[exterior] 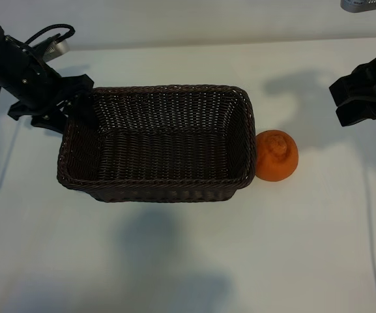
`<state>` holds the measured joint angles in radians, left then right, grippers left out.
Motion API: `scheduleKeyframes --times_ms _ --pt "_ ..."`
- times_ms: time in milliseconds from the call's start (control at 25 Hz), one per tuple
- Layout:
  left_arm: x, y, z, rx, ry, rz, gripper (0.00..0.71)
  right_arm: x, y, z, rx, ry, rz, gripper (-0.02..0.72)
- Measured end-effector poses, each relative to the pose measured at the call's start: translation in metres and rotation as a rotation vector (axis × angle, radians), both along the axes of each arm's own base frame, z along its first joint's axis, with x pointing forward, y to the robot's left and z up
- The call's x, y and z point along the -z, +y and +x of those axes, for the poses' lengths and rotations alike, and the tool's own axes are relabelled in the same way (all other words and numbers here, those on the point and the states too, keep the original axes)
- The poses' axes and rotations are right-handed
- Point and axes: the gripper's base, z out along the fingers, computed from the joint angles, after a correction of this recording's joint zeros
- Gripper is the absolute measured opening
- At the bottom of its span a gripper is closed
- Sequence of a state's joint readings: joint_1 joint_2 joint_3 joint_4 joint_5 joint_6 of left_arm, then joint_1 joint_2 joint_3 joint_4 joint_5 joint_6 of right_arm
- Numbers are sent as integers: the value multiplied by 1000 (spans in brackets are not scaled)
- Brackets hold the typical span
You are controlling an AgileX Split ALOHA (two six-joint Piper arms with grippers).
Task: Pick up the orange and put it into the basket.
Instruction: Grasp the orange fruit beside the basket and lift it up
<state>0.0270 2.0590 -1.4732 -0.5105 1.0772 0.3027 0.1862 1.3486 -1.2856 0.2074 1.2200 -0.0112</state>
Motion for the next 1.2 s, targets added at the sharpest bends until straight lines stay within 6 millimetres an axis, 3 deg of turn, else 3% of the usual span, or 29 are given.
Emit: scheduleKeyframes --times_ms 480,640,880,1200 --pt "-32 6 -13 29 8 75 536 0 0 0 0 0 0 412" --pt "-61 8 -23 -1 -42 106 536 0 0 0 0 0 0 412" --pt "-121 9 -46 -29 -199 123 536 0 0 0 0 0 0 412" --pt "-170 5 -74 -71 -334 83 536 0 0 0 0 0 1 412"
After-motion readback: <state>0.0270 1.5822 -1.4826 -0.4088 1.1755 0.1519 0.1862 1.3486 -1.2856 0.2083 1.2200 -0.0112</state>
